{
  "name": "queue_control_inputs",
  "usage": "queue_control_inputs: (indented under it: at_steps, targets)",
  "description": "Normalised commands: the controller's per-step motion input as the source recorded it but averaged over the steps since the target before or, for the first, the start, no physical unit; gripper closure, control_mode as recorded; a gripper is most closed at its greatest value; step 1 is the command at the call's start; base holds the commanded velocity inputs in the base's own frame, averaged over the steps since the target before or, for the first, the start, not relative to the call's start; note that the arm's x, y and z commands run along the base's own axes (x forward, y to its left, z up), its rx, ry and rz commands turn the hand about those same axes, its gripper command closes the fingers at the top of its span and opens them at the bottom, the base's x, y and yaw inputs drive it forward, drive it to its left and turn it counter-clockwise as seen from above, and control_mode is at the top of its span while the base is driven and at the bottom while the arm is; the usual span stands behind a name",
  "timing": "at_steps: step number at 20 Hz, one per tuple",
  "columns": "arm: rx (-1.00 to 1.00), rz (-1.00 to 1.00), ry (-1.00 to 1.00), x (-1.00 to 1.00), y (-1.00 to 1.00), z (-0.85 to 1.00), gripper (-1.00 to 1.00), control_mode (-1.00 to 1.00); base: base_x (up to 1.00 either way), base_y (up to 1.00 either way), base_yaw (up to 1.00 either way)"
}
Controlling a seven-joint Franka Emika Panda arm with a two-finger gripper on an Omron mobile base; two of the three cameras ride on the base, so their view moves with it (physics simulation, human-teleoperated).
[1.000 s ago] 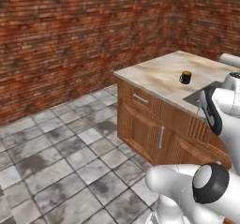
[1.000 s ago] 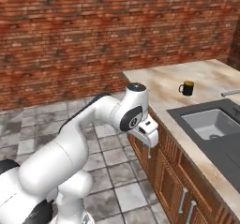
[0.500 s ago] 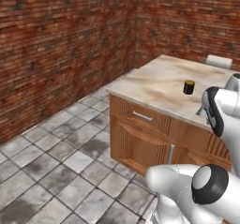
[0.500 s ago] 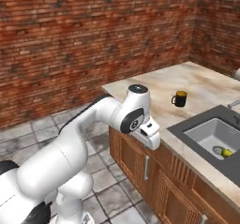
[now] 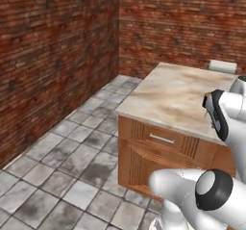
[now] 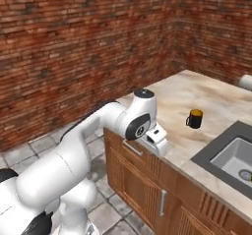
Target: Clear the mugs and bowl far away from the sink.
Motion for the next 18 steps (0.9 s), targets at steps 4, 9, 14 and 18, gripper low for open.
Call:
queue_control_inputs:
  at_steps: [4,9,14,18]
  targets:
    - [0.00,0.00,0.00,0.00,0.00,0.00,-1.00,1.00,0.55,0.03,-0.41]
    - [0.00,0.00,0.00,0.00,0.00,0.00,-1.00,1.00,0.34,0.12,-0.46]
    - [0.00,0.00,0.00,0.00,0.00,0.00,-1.00,1.00,0.67,0.63,-0.33]
    - [0.00,0.00,0.00,0.00,0.00,0.00,-1.00,1.00,0.75,0.23,-0.06]
